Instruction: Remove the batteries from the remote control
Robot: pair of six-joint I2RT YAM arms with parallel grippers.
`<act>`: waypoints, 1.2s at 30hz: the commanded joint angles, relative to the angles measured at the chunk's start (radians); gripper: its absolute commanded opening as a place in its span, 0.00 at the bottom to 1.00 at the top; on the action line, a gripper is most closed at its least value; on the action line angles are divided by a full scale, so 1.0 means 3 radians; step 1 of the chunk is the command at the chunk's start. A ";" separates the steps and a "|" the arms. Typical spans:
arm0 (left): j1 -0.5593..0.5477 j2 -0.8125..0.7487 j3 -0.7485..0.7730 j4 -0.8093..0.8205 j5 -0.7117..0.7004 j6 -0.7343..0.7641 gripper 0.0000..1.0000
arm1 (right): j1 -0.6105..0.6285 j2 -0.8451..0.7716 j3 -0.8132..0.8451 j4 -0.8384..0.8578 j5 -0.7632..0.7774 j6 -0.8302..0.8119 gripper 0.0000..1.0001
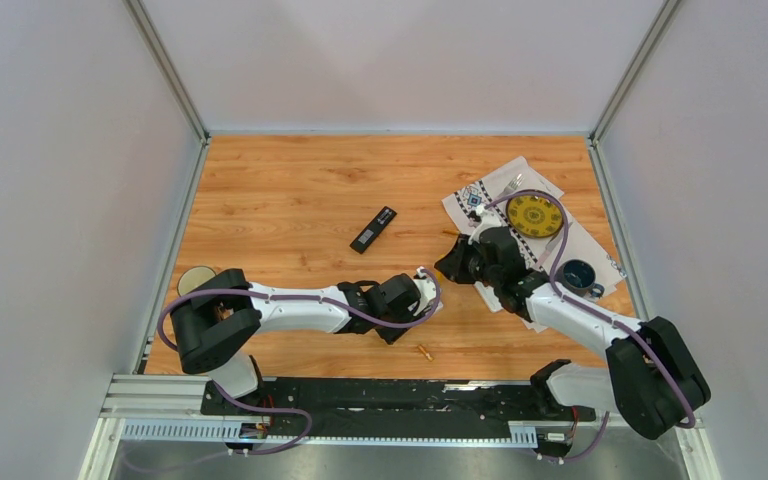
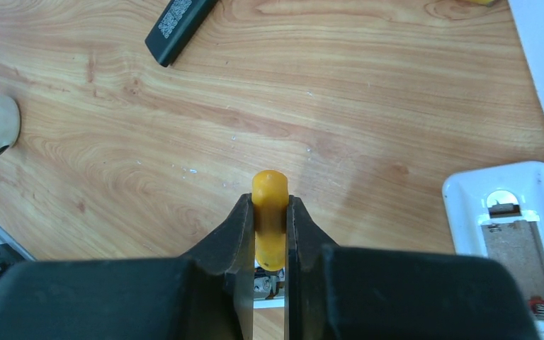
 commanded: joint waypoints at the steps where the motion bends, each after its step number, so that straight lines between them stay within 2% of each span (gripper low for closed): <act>1: -0.0008 0.0098 0.0045 -0.0006 0.0026 -0.0065 0.00 | 0.0029 -0.0030 -0.0012 0.0107 -0.0158 0.0088 0.00; 10: -0.0008 0.0088 0.0045 -0.0001 0.0016 -0.0070 0.00 | 0.0039 -0.0066 -0.0017 0.0322 -0.0460 0.0344 0.00; 24: -0.0008 0.0073 0.0025 -0.0006 -0.0025 -0.0081 0.00 | 0.0116 -0.0035 0.0060 0.0286 -0.0762 0.0420 0.00; 36: -0.0003 0.0068 0.0030 -0.0077 -0.0204 -0.0116 0.00 | 0.0111 -0.0107 0.0080 0.0337 -0.0665 0.0436 0.00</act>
